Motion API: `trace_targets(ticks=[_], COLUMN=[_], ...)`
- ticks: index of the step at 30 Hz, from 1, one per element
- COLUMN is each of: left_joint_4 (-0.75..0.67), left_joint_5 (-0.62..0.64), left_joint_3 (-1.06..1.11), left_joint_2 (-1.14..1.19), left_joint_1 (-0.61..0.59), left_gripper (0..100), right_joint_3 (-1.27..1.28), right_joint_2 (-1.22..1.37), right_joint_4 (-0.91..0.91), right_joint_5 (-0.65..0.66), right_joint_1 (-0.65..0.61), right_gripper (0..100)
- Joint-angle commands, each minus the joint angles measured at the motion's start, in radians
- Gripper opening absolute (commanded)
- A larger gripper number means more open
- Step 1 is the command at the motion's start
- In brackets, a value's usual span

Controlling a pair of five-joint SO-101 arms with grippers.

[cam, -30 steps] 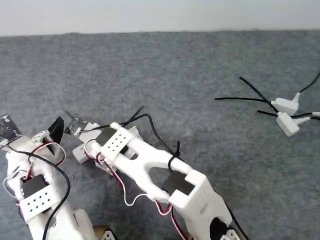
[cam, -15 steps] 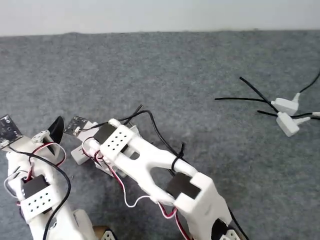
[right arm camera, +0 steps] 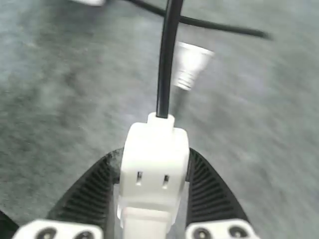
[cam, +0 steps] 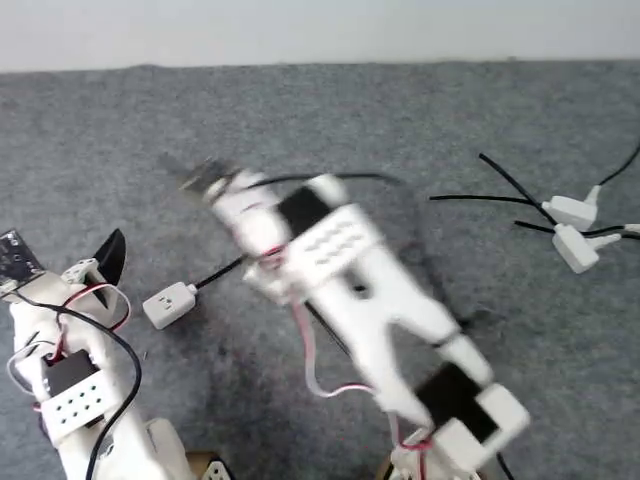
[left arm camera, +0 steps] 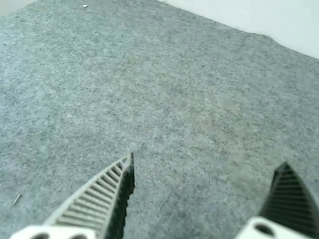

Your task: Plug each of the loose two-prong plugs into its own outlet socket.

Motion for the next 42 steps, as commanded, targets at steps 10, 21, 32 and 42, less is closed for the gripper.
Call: trace_targets(ticks=[10, 21, 32, 42], left_joint_4=[-0.032, -0.032, -0.032, -0.034], left_joint_5=[0.002, 0.002, 0.000, 0.000], left_joint_3=[0.007, 0.005, 0.005, 0.005], left_joint_2=[-0.014, -0.012, -0.011, -0.008], left_joint_1=[0.025, 0.025, 0.025, 0.025], left_gripper=[41, 41, 41, 41], right_joint_3=[0.127, 0.341, -0.259, -1.297], right_joint_2=[-0.420, -0.314, 0.308, 1.121], right_joint_4=[0.084, -0.357, -0.553, -0.553], right_joint_5=[0.301, 0.428, 0.393, 0.365], right_joint_1=[0.723, 1.106, 1.142, 1.141], right_gripper=[0.9, 0.9, 0.9, 0.9])
